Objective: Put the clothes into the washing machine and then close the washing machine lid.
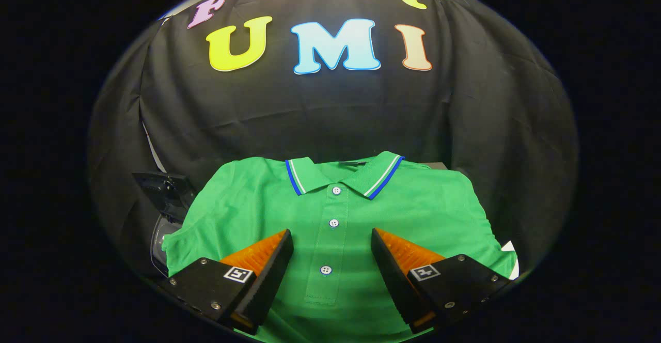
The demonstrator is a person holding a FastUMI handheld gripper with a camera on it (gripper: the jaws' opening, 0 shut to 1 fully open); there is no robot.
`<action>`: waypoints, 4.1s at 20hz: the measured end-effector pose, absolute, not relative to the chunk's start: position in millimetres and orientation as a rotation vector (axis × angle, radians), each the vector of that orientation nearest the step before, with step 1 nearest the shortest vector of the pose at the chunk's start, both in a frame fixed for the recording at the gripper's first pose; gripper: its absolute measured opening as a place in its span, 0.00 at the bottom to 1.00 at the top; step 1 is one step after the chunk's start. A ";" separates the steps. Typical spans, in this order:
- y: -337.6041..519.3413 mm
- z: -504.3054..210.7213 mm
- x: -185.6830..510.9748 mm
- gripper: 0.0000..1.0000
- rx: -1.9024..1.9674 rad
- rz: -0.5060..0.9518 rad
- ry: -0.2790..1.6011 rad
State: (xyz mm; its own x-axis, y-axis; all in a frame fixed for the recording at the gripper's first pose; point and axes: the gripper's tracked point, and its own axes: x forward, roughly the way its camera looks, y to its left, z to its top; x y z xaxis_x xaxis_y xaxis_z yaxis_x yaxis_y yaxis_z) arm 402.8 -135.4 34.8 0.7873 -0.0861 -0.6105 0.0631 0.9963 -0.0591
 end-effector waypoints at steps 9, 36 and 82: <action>-131.8 38.6 397.5 0.17 -0.020 -0.068 0.636; 33.9 169.7 244.1 0.00 0.056 0.027 0.183; 317.5 -115.7 400.4 0.06 -0.059 0.405 0.625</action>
State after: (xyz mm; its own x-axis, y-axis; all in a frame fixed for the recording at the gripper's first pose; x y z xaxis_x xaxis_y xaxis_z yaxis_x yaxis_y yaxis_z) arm 400.4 317.5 -115.7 0.7357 0.3503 -0.5797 -0.3857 0.9202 0.0667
